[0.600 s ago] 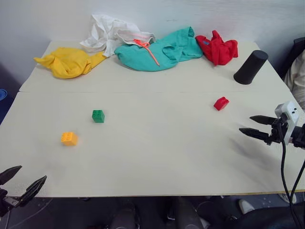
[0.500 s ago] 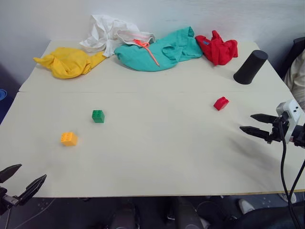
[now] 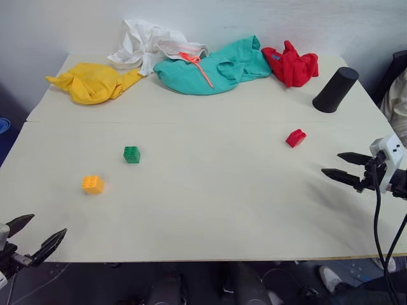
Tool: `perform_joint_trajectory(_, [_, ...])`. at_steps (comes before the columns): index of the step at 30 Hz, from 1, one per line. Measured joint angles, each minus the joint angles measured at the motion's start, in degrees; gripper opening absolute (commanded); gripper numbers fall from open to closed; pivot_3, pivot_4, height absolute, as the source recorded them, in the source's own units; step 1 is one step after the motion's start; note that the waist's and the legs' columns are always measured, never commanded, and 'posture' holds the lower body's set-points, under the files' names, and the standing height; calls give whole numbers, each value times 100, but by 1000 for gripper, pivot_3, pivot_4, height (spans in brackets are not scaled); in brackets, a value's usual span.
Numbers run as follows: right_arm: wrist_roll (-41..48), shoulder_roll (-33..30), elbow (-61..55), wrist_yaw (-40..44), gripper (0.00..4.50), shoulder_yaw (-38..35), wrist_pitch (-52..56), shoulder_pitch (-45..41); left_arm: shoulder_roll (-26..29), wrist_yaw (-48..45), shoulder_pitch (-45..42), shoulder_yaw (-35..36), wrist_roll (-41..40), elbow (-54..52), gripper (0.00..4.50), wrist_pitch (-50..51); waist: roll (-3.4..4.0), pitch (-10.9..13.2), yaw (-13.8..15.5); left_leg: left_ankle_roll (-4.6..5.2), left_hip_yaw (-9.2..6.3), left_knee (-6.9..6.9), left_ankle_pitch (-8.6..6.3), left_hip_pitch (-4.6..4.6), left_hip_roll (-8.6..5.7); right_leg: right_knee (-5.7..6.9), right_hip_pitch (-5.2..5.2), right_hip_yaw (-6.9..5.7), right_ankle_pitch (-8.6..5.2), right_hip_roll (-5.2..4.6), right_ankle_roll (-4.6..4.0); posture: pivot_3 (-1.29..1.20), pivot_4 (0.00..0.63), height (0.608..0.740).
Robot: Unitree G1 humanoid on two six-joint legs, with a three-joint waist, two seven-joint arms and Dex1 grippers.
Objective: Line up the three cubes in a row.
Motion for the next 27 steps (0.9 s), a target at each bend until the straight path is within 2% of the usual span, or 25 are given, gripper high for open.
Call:
perform_joint_trajectory(6, [-160, 220, 142, -362, 4500, 143, 90, -634, 418, 27, -547, -451, -587, -586, 4464, 750, 0, 0, 2, -3, -1, 4, 3, 1, 0, 8, 0, 3, 0, 0, 0, 0, 150, 740])
perform_joint_trajectory(10, [-362, 545, 655, -655, 4500, 367, 145, -1570, 1225, -155, -1589, -1125, -1361, -1184, 4464, 1361, 3, 0, -6, -8, -3, 3, 8, -1, -2, 10, -1, 4, 0, 0, 0, 0, 150, 740])
perform_joint_trajectory(14, [-695, 909, 1447, -1016, 4500, 612, 161, -2203, 1892, -573, -2587, -1848, -1613, -1062, 4464, 1627, 7, 0, -20, -15, 1, 3, 12, -9, 4, 15, -4, 3, 0, 20, -1, 0, 150, 740])
perform_joint_trajectory(16, [-801, 1123, 1952, -1171, 4500, 660, 148, -2500, 2169, -749, -3405, -2263, -1806, -886, 4464, 1794, 9, 1, -18, -18, 2, 6, 15, -11, 6, 27, -4, 4, 0, 26, -1, 0, 150, 740])
perform_joint_trajectory(18, [-863, 1277, 2315, -1332, 4500, 672, 135, -2741, 2316, -842, -4047, -2591, -1976, -861, 4464, 1916, 11, 2, -16, -17, 2, 6, 15, -12, 4, 31, -4, 5, 0, 25, 0, 0, 150, 740])
perform_joint_trajectory(26, [-1017, 1584, 2867, -1653, 4500, 654, 109, -3051, 2372, -921, -5162, -3319, -2089, -806, 4464, 2172, 17, 6, -14, -23, 1, 6, 18, -11, 7, 33, -4, 9, 0, 35, 0, 0, 150, 740])
perform_joint_trajectory(27, [-1061, 1628, 2934, -1732, 4311, 667, 103, -3052, 2370, -926, -5266, -3362, -2093, -798, 4491, 2179, 17, 6, -14, -23, 2, 6, 18, -10, 6, 34, -4, 9, 0, 35, 0, 0, 150, 740])
